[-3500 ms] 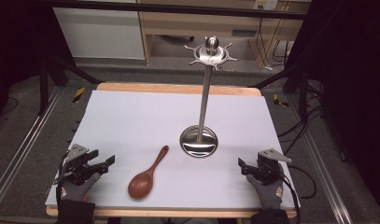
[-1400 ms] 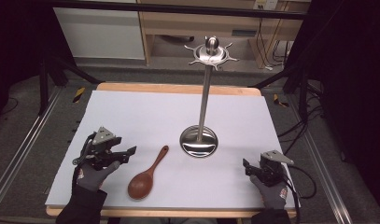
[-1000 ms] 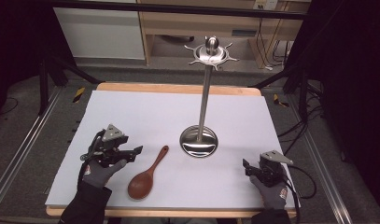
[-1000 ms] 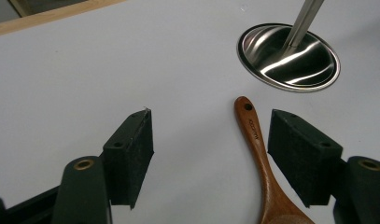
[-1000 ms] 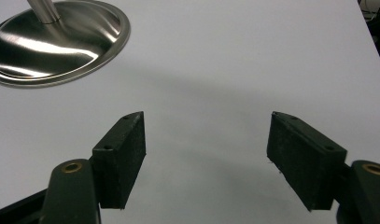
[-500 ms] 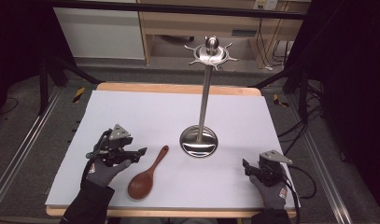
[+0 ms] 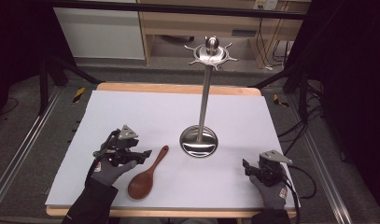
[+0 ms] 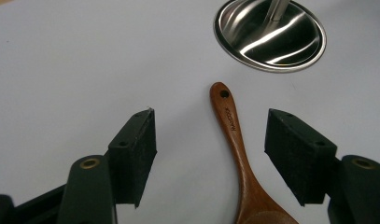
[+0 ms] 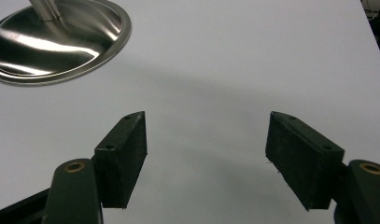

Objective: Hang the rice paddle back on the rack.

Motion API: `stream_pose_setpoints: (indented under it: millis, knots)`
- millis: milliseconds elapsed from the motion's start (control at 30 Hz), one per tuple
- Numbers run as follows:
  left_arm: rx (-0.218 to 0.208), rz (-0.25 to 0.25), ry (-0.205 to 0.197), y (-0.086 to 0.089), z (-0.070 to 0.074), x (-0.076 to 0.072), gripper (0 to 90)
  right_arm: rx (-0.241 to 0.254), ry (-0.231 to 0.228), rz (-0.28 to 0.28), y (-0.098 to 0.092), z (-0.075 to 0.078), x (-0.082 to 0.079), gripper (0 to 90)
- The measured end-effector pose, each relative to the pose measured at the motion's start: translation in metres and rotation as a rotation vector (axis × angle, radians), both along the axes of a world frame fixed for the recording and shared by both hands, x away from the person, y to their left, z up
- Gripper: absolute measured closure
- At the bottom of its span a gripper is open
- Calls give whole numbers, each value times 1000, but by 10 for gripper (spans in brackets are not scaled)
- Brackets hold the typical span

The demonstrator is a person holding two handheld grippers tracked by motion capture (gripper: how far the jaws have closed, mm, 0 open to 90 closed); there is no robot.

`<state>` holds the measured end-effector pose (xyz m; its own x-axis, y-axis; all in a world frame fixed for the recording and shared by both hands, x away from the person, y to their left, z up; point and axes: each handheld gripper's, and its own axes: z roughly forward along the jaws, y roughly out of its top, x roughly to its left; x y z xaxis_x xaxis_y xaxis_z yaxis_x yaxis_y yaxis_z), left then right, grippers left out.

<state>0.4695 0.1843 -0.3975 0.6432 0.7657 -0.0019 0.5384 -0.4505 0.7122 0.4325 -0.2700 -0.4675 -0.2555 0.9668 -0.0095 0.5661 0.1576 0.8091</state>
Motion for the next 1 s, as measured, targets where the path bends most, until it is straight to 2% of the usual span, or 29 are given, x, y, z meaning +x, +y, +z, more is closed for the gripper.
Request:
stream_pose_setpoints:
  millis: [433, 667, 733, 1000]
  knots:
    - [48, -32, 44, -12, -3, 1, 379, 8, 6, 2, 1, 1, -1, 301]
    - [89, -62, 78, -20, -8, 1, 418, 11, 10, 6, 1, 1, -1, 311]
    - [87, -62, 87, -22, -9, 1, 425, 14, 12, 5, 1, 1, -1, 315]
    - [126, -80, 128, -26, -13, 2, 462, 10, 11, 13, 1, 1, -1, 325]
